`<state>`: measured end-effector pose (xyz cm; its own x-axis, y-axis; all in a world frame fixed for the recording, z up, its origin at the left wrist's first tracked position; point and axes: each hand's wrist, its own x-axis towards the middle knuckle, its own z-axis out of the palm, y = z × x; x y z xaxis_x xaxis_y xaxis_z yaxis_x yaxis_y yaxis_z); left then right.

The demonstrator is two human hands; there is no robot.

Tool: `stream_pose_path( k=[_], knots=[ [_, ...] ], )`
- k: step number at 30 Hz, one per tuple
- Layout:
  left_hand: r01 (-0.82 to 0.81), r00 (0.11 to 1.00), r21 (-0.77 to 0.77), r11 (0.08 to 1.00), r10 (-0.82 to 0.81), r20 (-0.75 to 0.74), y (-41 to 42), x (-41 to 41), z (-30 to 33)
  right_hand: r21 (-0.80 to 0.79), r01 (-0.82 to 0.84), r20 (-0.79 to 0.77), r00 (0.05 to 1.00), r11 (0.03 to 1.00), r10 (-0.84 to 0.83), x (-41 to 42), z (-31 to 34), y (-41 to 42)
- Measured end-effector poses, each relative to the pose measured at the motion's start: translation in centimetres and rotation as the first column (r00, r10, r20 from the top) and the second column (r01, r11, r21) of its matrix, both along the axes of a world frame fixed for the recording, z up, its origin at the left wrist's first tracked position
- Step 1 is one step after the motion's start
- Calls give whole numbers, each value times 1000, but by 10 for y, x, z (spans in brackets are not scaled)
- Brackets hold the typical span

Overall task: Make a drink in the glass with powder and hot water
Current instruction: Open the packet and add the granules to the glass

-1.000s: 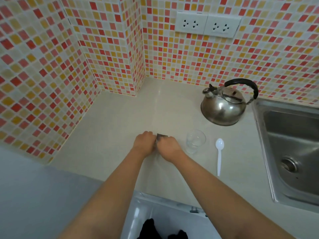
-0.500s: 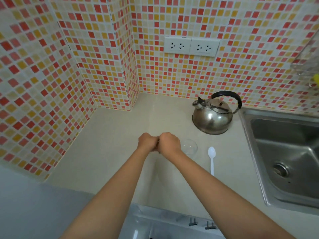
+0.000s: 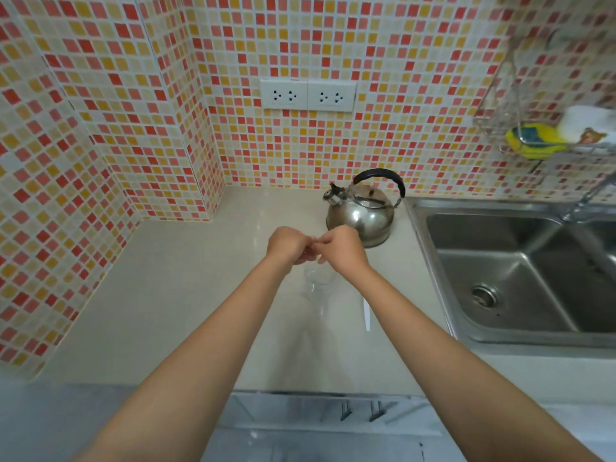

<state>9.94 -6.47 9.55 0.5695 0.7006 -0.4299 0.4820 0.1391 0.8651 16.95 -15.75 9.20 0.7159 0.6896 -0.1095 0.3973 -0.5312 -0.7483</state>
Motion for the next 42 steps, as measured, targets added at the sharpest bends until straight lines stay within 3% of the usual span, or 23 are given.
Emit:
stream_pose_path(
  k=[8, 16, 23, 28, 33, 38, 42],
  knots=[
    [134, 982, 43, 990, -139, 128, -23, 1, -11, 12, 32, -303, 952, 999, -27, 10, 6, -27],
    [137, 950, 50, 989, -146, 277, -25, -8, -21, 42, 72, -407, 912, 997, -49, 3, 14, -30],
    [192, 948, 142, 971, -221, 229, -21, -10, -21, -20, 50, -261, 964, 999, -54, 1, 8, -19],
    [265, 938, 176, 948, -295, 179, -18, -12, -13, -23, 121, -300, 946, 992, -122, 4, 8, -14],
    [327, 931, 139, 935, -344, 122, -17, -16, -12, -133, 38, -129, 990, 990, -56, 2, 8, -10],
    [306, 940, 131, 943, -322, 116, -18, -18, -8, -189, 21, -85, 996, 982, -38, 0, 14, -9],
    [286, 953, 187, 940, -299, 45, -16, -16, -5, -122, 4, -45, 999, 993, -10, -6, 12, -12]
  ],
)
